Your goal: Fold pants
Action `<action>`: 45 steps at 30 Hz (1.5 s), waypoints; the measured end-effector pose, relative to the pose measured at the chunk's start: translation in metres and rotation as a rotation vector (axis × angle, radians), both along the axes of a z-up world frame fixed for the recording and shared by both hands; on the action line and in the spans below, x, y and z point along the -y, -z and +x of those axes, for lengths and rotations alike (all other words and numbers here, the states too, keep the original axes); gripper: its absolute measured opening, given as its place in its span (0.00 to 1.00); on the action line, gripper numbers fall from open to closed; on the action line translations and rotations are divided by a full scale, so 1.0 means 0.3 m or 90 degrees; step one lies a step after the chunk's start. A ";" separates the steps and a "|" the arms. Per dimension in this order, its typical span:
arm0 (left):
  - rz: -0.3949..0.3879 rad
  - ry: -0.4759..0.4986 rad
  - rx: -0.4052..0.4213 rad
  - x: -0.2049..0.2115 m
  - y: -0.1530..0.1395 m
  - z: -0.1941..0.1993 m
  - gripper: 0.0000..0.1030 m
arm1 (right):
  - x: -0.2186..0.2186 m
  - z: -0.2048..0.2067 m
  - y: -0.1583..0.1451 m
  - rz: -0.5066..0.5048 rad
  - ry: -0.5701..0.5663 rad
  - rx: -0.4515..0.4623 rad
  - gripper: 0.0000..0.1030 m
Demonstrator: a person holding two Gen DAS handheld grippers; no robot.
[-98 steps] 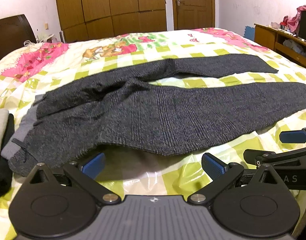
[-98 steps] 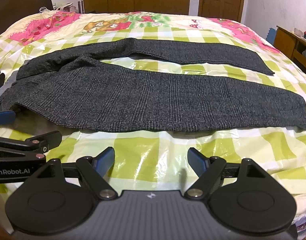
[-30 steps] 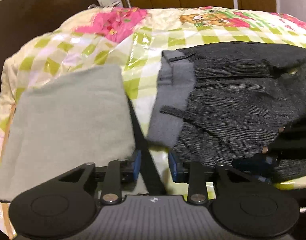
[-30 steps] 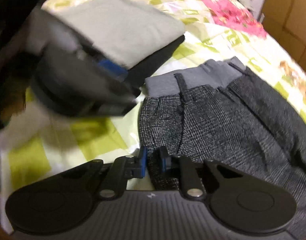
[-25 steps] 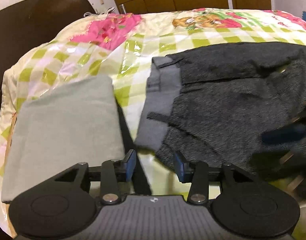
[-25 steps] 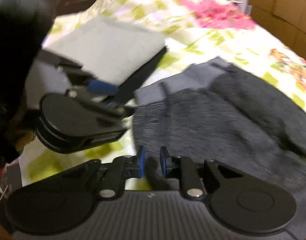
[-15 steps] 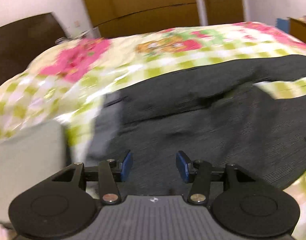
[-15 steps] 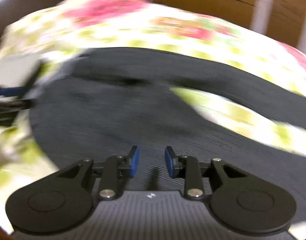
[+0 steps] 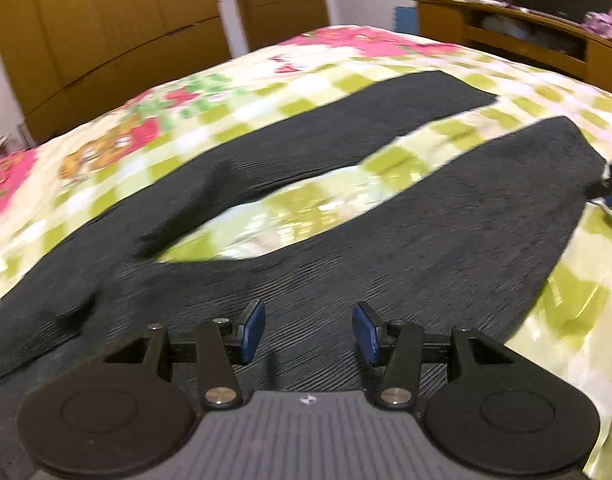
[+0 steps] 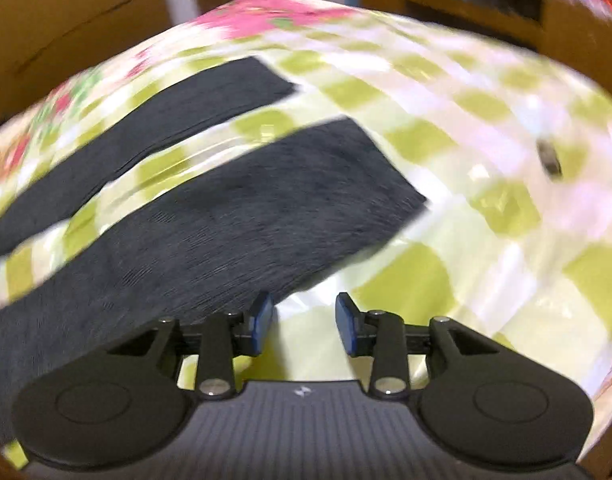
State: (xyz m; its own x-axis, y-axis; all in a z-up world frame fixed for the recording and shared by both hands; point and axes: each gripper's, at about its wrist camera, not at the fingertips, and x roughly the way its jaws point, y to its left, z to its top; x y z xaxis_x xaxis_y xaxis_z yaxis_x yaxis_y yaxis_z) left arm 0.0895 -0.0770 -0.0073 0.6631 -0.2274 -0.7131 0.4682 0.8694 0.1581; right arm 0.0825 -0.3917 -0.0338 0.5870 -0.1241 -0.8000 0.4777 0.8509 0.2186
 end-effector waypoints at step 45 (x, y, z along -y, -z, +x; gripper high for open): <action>0.009 -0.105 0.020 -0.269 0.023 -0.052 0.65 | -0.060 -0.011 -0.133 -0.034 -0.039 0.097 0.14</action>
